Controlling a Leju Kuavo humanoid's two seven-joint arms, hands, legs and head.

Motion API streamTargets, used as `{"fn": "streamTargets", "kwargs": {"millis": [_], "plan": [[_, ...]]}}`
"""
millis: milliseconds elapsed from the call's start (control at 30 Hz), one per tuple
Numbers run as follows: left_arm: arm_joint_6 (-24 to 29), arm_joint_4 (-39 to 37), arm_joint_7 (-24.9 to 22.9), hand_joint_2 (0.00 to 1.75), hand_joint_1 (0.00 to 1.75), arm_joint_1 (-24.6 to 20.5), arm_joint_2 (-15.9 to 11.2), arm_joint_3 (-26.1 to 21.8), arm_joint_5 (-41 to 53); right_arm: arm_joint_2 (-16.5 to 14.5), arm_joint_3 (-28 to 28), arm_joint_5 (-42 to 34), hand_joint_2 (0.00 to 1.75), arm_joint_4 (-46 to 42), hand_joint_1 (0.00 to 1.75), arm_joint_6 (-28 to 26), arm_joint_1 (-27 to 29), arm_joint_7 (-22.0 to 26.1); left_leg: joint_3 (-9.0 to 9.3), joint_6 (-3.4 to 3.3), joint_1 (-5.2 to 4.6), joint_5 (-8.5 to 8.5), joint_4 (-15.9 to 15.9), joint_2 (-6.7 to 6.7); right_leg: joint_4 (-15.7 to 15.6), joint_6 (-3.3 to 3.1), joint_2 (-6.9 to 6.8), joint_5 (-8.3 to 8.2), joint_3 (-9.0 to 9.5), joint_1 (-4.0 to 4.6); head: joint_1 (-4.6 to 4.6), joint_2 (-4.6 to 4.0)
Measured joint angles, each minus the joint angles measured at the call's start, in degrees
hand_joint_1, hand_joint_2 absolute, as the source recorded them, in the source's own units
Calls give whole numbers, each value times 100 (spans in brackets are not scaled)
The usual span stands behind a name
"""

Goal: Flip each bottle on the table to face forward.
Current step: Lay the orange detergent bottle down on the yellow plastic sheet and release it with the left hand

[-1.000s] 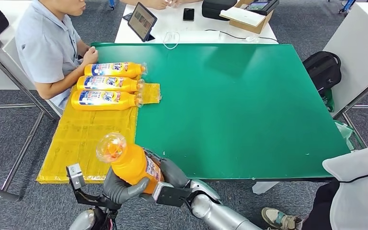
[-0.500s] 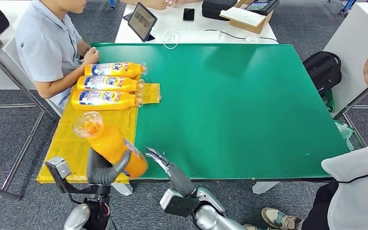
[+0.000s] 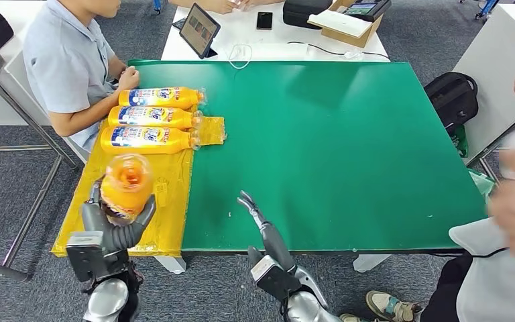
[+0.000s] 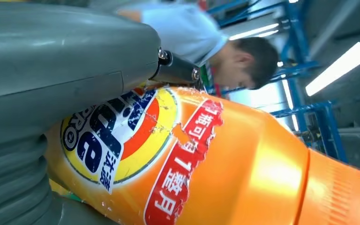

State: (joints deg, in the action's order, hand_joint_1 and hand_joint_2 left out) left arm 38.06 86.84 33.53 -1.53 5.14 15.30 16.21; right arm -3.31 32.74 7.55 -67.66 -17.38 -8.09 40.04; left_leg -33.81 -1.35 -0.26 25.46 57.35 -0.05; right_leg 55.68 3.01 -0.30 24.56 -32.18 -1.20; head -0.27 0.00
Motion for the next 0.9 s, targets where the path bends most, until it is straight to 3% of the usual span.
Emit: {"fn": "streamTargets", "kwargs": {"millis": [200, 333, 533, 567, 600, 667, 733, 767, 867, 900], "plan": [[169, -913, -1070, 175, 175, -543, -149, -68, 2933, -47, -123, -25, 0, -141, 0, 62, -4, 1, 2, 2, 1, -4, 0, 1, 3, -1, 1, -2, 3, 1, 0, 0], [72, -1646, -1379, 175, 175, -974, -209, -132, 3445, -115, -145, -44, 0, -178, 0, 124, -20, 1, 3, 3, 1, -6, 0, -3, 4, -1, -2, -2, 3, 1, -1, 0], [-201, -3506, -1950, 175, 174, -2023, -340, -138, 4343, -298, -146, -136, 0, -255, 0, 324, -98, 1, 2, 5, 2, -11, 0, -8, 6, -1, -3, -3, 4, 1, -1, 0], [-281, -3826, -1969, 175, 167, -2210, -360, -134, 4438, -331, -146, -145, 0, -258, 0, 337, -104, 1, 2, 6, 2, -12, 0, -7, 6, -1, -4, -3, 4, 1, -1, 0], [-375, -4122, -1970, 175, 149, -2385, -376, -131, 4490, -362, -146, -164, 0, -260, 0, 342, -108, 1, 2, 6, 2, -12, 0, -7, 6, -1, -4, -3, 5, 1, -1, 0], [-593, -4628, -1959, 175, 78, -2669, -395, -121, 4544, -421, -146, -220, 0, -261, 0, 342, -109, 1, 2, 6, 2, -12, 0, -6, 7, -1, -4, -3, 5, 1, -1, 0], [-906, -5031, -1946, 175, 21, -2889, -402, -104, 4559, -470, -146, -266, 0, -261, 0, 346, -105, 0, 1, 6, 2, -12, 0, -6, 7, -1, -4, -3, 5, 0, 0, 0], [-1113, -5194, -1936, 131, 10, -2983, -403, -96, 4535, -490, -146, -282, 0, -261, 0, 350, -102, 0, 1, 6, 1, -12, 1, -6, 7, -1, -4, -3, 5, 0, -1, 0], [-1737, -5540, -1891, 0, 0, -3221, -403, -90, 4334, -529, -147, -315, 0, -261, 0, 364, -81, 0, 1, 6, 1, -11, 0, -6, 6, -1, -4, -2, 5, 0, -1, 0], [-1945, -5615, -1862, 0, 0, -3286, -401, -98, 4213, -539, -150, -319, 0, -261, 0, 368, -71, 1, 1, 6, 1, -11, 0, -7, 6, -1, -4, -2, 5, 0, -1, 0]]}}
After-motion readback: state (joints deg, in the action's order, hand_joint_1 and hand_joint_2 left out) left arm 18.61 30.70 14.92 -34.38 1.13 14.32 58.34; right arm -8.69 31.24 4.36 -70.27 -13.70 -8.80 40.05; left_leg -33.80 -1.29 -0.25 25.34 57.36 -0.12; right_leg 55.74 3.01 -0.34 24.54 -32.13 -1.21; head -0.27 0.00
